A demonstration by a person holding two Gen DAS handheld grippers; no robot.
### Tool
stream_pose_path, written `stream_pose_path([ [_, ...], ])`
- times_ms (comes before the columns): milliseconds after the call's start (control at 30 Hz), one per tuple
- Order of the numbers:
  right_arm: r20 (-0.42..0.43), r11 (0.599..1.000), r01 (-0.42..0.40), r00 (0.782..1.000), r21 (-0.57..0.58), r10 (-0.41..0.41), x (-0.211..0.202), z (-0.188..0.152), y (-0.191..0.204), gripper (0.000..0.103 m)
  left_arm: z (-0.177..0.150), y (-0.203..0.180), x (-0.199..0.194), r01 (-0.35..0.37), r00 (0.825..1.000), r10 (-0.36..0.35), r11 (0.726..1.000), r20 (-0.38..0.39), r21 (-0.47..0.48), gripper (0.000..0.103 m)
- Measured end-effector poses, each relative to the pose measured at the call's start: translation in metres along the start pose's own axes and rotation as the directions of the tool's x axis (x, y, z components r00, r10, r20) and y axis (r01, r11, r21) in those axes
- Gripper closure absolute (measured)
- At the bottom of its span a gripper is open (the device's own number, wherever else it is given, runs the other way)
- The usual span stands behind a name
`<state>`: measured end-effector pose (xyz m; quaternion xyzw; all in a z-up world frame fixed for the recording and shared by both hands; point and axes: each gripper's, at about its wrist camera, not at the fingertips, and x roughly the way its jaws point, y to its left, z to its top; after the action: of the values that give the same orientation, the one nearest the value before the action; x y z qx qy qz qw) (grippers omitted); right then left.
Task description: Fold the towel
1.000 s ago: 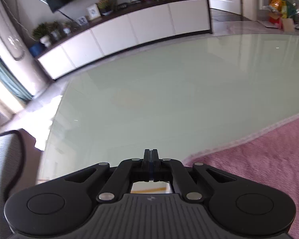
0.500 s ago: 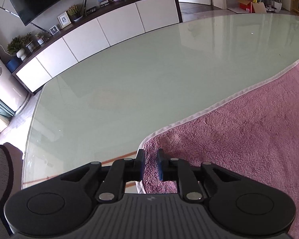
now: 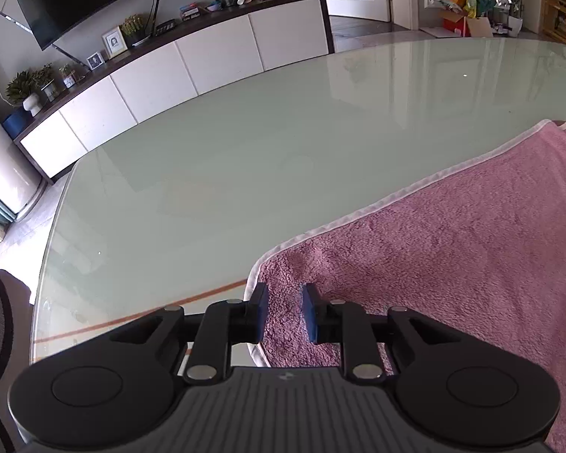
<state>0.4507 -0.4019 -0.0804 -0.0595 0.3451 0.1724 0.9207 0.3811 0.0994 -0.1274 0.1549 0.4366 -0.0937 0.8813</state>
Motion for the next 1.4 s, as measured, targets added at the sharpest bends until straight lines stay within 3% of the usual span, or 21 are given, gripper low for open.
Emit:
stream_pose_path([
  [200,-0.043,0.998,-0.047,0.998,-0.030,0.046,0.008,-0.004,0.005,0.067,-0.006,-0.003,0.005,0.043,0.999,-0.043,0.999,-0.002,0.010,0.071],
  [300,-0.063,0.997,-0.072,0.996,-0.036,0.070,0.011,-0.006,0.008,0.076,-0.007,-0.004,0.007,0.069,0.998,-0.069,0.998,-0.003,0.010,0.070],
  [500,-0.063,0.996,-0.066,0.996,-0.061,0.063,0.009,-0.006,0.010,0.086,-0.005,-0.007,0.009,0.011,1.000,-0.011,0.999,-0.002,0.040,0.058],
  [633,-0.065,0.994,-0.070,0.996,-0.079,0.065,0.008,-0.005,0.012,0.087,-0.004,-0.013,0.010,-0.026,1.000,0.026,0.995,0.002,0.093,0.050],
  [700,-0.064,0.992,-0.089,0.994,-0.088,0.084,0.006,-0.004,0.012,0.087,-0.003,-0.015,0.010,-0.045,0.999,0.045,0.990,0.009,0.135,0.041],
  [867,-0.072,0.982,-0.156,0.986,-0.110,0.149,0.005,-0.001,0.005,0.090,0.000,-0.014,0.009,-0.031,1.000,0.031,0.985,0.005,0.171,0.040],
  [933,-0.076,0.976,-0.181,0.982,-0.118,0.173,0.005,0.000,0.004,0.090,0.001,-0.009,0.010,-0.003,1.000,0.003,0.989,0.002,0.148,0.043],
  [1033,-0.085,0.969,-0.204,0.977,-0.136,0.194,0.004,0.002,0.003,0.090,0.000,0.002,0.011,0.105,0.994,-0.104,0.993,-0.009,0.058,0.069],
  [1200,-0.083,0.965,-0.209,0.977,-0.159,0.198,0.003,0.004,0.002,0.089,-0.003,-0.002,0.012,0.151,0.988,-0.151,0.987,-0.010,0.060,0.102],
  [1267,-0.073,0.965,-0.207,0.978,-0.160,0.197,0.002,0.004,0.002,0.087,-0.003,-0.009,0.012,0.145,0.989,-0.144,0.985,-0.014,0.089,0.103],
  [1333,-0.070,0.966,-0.201,0.979,-0.162,0.192,0.004,0.005,0.002,0.076,-0.004,-0.013,0.012,0.134,0.991,-0.133,0.985,-0.017,0.110,0.103],
  [1400,-0.076,0.967,-0.194,0.980,-0.164,0.183,0.006,0.006,0.002,0.071,-0.002,-0.012,0.014,0.138,0.990,-0.136,0.985,-0.022,0.103,0.103],
])
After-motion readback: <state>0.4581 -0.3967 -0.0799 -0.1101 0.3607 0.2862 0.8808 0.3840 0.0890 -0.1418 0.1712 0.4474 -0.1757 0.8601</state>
